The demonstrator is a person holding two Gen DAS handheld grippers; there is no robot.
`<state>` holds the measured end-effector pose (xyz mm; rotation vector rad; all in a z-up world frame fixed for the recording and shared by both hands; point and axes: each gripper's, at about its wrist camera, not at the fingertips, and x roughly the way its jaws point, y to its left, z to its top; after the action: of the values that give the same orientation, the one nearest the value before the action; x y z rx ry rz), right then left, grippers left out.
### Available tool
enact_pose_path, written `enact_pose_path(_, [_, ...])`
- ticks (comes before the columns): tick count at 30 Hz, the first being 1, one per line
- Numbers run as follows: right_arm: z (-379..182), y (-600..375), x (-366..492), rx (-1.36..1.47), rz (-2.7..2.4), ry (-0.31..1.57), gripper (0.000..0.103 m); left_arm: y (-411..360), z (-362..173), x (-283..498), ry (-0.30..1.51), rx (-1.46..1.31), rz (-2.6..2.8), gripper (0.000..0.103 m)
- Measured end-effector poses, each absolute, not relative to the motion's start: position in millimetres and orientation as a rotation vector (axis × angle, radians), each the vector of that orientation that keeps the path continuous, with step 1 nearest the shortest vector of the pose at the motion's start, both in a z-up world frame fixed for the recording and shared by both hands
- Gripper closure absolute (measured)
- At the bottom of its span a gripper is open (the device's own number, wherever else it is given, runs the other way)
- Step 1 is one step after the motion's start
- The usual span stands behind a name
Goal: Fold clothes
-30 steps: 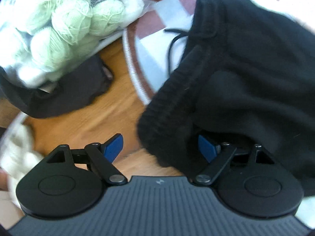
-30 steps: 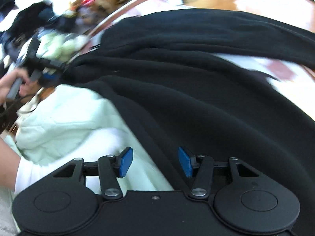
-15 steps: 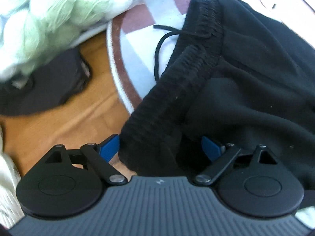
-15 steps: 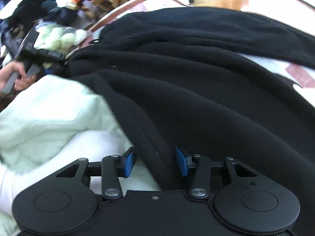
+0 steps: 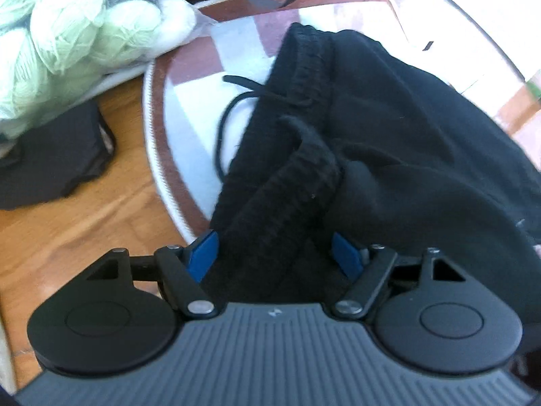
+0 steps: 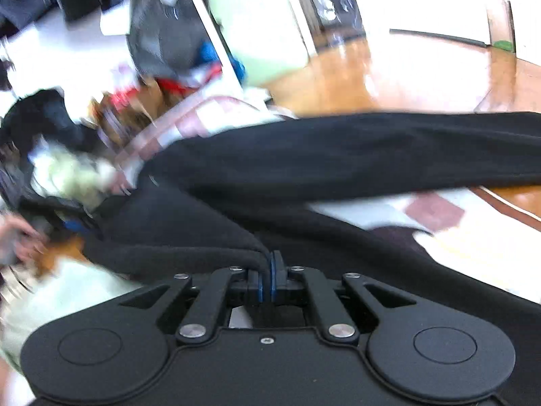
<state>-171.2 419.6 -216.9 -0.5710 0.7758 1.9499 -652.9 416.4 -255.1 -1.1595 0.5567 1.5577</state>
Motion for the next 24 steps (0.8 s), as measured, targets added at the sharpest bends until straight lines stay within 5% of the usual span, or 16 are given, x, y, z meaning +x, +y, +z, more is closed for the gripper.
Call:
enact_pose_path(5, [-242, 420, -162, -0.567, 1.892, 0.922, 0.098, 413, -274, -649, 0.599, -1.229, 1.531, 0.023])
enact_pose_path(11, [-239, 420, -167, -0.593, 1.891, 0.876, 0.097, 401, -273, -650, 0.568, -1.228, 1.541, 0.019])
enact_pose_path(12, [-241, 420, -167, -0.585, 1.893, 0.892, 0.094, 402, -276, -647, 0.562, -1.217, 1.546, 0.026])
enact_pose_path(13, [-244, 421, -166, -0.577, 1.896, 0.911, 0.089, 404, -277, -640, 0.595, -1.178, 1.554, 0.049])
enact_pose_path(17, [-253, 421, -165, -0.537, 1.928, 1.001, 0.079, 406, -270, -605, 0.707, -0.942, 1.554, 0.101])
enact_pose_path(19, [-254, 417, -172, -0.569, 1.93, 0.971, 0.064, 408, -257, -600, 0.669, -0.935, 1.574, 0.101])
enact_pose_path(21, [-256, 411, -186, -0.653, 1.929, 0.891, 0.064, 413, -239, -600, 0.634, -0.891, 1.578, 0.101])
enact_pose_path(23, [-251, 399, -199, -0.699, 1.943, 0.75, 0.096, 419, -213, -605, 0.581, -0.838, 1.589, 0.102])
enact_pose_path(24, [-244, 392, -203, -0.691, 1.955, 0.695, 0.096, 417, -196, -608, 0.552, -0.811, 1.604, 0.102])
